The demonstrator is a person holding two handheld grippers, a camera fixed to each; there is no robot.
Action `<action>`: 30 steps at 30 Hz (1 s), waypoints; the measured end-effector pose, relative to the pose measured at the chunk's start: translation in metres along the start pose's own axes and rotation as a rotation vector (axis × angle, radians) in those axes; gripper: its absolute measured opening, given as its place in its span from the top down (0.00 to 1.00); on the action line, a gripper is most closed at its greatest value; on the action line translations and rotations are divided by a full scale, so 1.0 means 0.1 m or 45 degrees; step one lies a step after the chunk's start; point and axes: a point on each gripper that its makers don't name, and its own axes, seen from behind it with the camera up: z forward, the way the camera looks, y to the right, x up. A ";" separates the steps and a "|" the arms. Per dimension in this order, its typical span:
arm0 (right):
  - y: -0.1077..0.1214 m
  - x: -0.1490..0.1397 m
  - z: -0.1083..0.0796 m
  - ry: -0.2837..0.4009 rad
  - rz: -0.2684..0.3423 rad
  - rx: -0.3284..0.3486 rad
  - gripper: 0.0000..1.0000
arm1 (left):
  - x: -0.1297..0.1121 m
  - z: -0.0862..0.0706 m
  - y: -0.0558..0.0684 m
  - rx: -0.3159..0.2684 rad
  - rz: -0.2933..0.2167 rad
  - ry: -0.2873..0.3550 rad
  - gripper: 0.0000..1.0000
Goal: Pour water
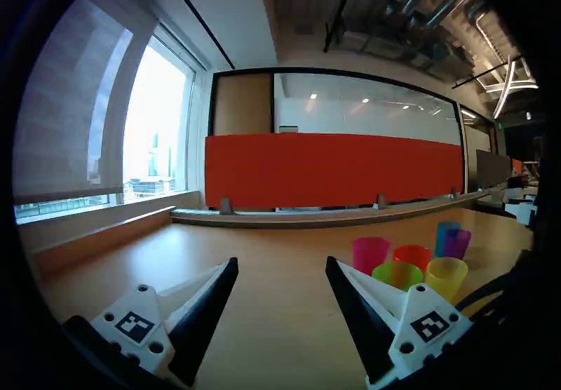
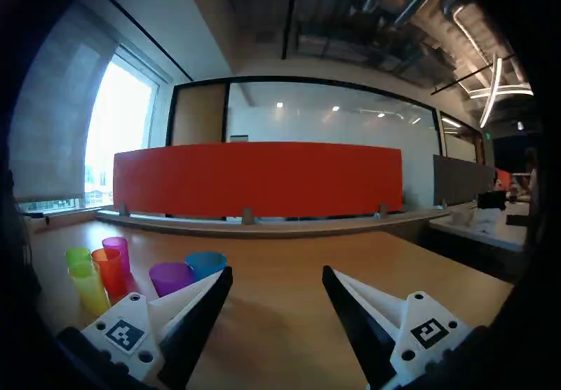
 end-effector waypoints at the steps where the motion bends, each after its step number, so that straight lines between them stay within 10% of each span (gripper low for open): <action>1: 0.00 0.00 0.00 0.000 0.000 0.000 0.01 | 0.00 0.00 0.00 0.000 0.000 0.000 0.08; 30: -0.08 0.50 0.01 0.050 -0.080 0.037 0.01 | 0.47 0.08 0.10 -0.055 0.027 0.040 0.08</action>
